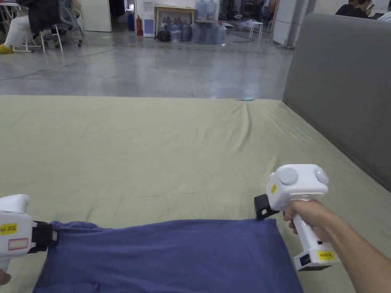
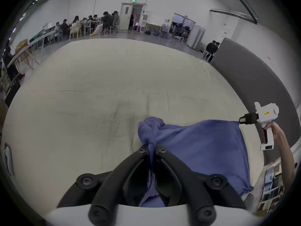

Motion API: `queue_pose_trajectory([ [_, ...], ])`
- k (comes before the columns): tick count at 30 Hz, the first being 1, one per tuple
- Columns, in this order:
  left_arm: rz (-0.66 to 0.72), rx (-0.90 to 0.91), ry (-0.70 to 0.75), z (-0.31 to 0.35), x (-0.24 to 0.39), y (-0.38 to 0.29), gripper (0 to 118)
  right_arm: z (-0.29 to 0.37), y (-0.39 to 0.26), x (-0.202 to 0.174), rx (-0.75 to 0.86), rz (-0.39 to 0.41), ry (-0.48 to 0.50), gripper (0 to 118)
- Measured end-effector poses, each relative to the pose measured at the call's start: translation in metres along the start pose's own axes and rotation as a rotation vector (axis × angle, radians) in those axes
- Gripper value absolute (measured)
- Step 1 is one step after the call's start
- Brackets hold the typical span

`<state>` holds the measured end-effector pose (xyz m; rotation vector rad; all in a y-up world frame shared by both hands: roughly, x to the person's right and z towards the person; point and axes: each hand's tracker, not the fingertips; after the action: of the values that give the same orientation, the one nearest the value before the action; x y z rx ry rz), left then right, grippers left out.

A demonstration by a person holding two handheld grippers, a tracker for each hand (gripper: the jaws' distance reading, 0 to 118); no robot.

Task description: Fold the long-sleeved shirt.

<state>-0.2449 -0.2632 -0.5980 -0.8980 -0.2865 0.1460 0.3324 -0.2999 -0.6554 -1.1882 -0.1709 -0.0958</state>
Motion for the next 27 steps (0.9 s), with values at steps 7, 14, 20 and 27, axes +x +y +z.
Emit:
queue_pose_trajectory([
  [7, -0.006, -0.005, 0.001, -0.007, 0.000, 0.002, 0, -0.027, -0.003, -0.005, -0.111, -0.028, 0.003, 58],
  [14, -0.018, -0.004, 0.000, -0.008, 0.003, 0.002, 0, -0.020, -0.011, -0.026, -0.130, 0.054, -0.012, 13],
  [20, -0.015, 0.096, 0.026, 0.013, 0.008, 0.002, 0, 0.024, -0.017, -0.025, -0.016, 0.041, -0.010, 2],
  [27, -0.126, 0.244, -0.020, 0.097, 0.035, 0.039, 0, 0.165, -0.020, -0.002, 0.202, 0.068, 0.062, 2],
])
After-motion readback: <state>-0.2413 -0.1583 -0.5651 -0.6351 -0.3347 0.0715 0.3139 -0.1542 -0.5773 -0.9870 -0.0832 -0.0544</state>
